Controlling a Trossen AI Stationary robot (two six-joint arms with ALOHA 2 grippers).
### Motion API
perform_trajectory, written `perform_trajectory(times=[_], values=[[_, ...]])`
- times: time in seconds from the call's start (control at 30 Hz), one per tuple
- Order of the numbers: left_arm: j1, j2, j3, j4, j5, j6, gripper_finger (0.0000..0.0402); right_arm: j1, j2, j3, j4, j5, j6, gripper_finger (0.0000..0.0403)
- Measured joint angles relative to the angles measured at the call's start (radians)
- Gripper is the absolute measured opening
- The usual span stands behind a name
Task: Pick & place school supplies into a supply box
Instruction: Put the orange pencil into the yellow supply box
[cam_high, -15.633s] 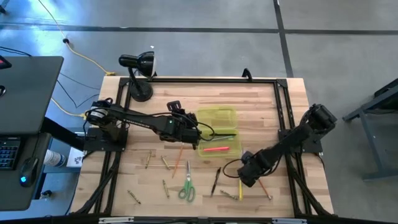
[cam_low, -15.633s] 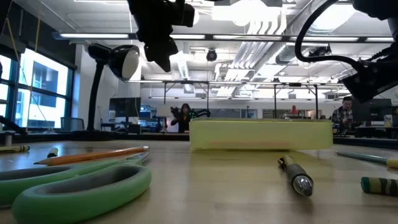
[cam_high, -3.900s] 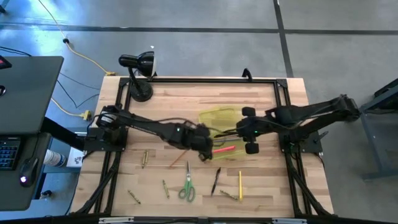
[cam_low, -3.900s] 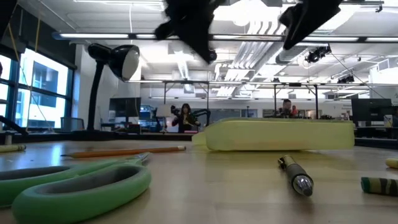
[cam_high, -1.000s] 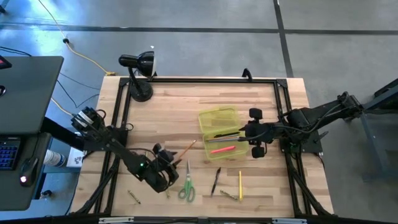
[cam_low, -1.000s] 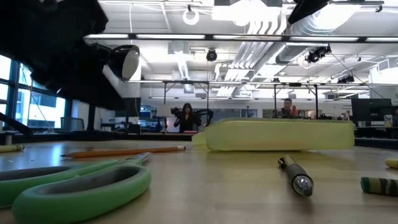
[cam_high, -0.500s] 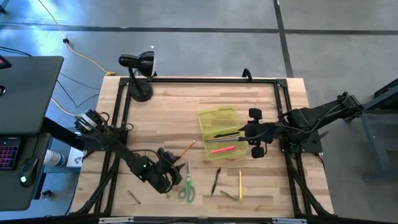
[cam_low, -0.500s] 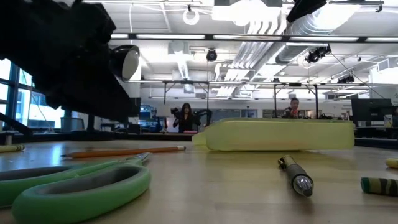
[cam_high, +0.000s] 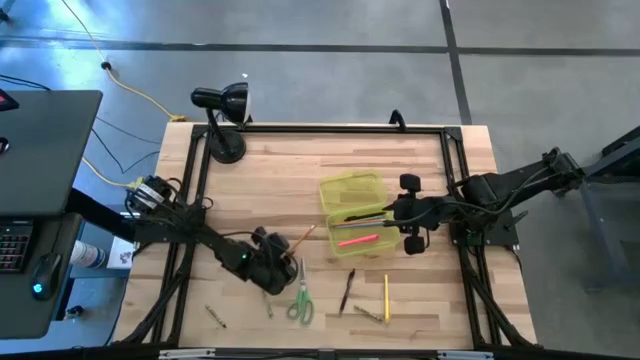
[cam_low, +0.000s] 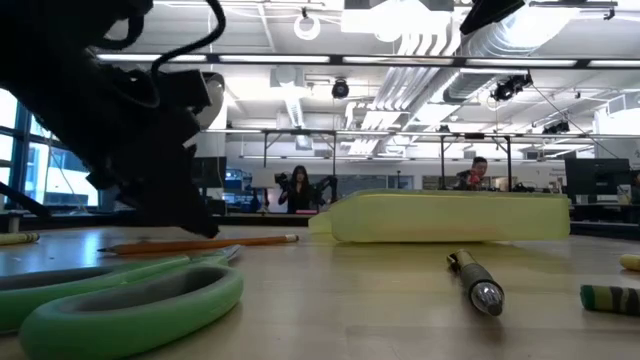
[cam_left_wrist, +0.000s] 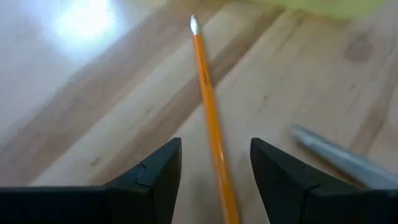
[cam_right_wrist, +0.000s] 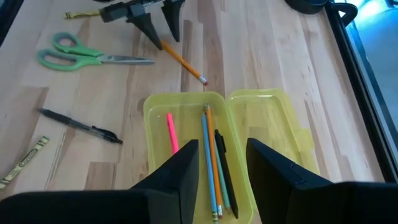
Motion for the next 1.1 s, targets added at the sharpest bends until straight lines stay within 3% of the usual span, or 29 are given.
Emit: perform_trajectory(times=[0.13,0.33,0.73,0.93,1.1], values=[[-0.001,0.015,-0.004,-0.007,-0.015,-0.009,0.0223,0.0,0.0,0.0,0.001,-0.005,-0.018,0.0113],[-0.018,0.127,-0.052,0.109,-0.075,-0.124,0.0223,0.0,0.0,0.0,0.006,-0.009,-0.044,0.0113],[-0.04,0.128,-0.064,0.112,-0.119,-0.129,0.0223,-0.001,0.0,0.0,0.007,-0.025,-0.11,0.0113],[-0.04,0.162,-0.065,0.121,-0.217,-0.129,0.0223,-0.001,0.0,0.0,0.007,-0.024,-0.121,0.0113],[-0.036,0.253,-0.069,0.244,-0.328,-0.202,0.0223,-0.001,0.0,0.0,0.011,-0.024,-0.163,0.0113]])
